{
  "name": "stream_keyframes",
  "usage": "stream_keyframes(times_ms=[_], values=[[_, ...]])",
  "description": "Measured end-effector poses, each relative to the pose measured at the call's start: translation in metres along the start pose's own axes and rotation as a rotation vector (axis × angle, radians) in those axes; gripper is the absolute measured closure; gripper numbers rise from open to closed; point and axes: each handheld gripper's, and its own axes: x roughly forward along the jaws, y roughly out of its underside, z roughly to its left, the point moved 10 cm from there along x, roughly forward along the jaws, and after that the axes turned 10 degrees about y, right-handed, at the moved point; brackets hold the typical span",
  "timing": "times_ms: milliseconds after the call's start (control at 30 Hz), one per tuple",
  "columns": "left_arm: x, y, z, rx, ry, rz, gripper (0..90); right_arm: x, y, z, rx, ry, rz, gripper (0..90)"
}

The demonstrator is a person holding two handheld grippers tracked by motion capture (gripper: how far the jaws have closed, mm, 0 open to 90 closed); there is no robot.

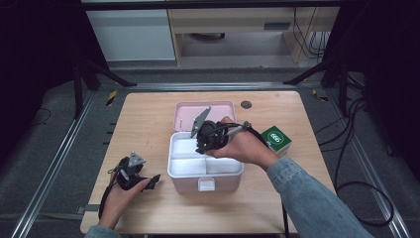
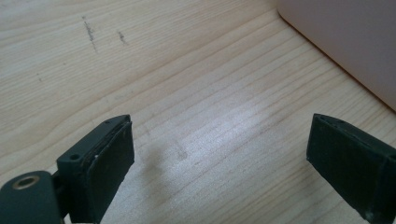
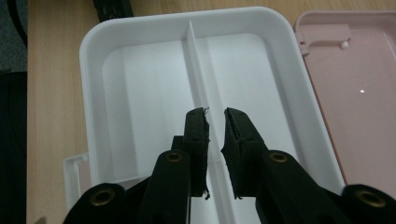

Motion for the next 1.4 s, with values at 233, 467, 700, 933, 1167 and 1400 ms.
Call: stream_keyframes(times_ms=[233, 467, 700, 933, 1167, 1400], values=[[0.004, 0.006, -0.002, 0.003, 0.012, 0.016, 7.1, 0.016, 0.001, 0.005, -0.035, -0.020, 0.029, 79.4], [0.007, 0.008, -0.002, 0.009, 0.016, 0.033, 7.4, 0.026, 0.007, 0.002, -0.041, -0.036, 0.061, 79.2], [0.008, 0.008, -0.002, 0.008, 0.019, 0.030, 7.5, 0.037, 0.015, 0.001, -0.062, -0.058, 0.101, 79.2], [0.008, 0.008, -0.002, 0.004, 0.025, 0.029, 7.3, 0.042, 0.015, 0.001, -0.066, -0.086, 0.109, 83.2], [0.008, 0.009, -0.001, -0.006, 0.031, 0.029, 7.0, 0.041, 0.015, 0.001, -0.068, -0.111, 0.119, 86.4], [0.009, 0.008, 0.000, -0.009, 0.032, 0.028, 6.4, 0.043, 0.014, -0.001, -0.042, -0.128, 0.093, 89.7]])
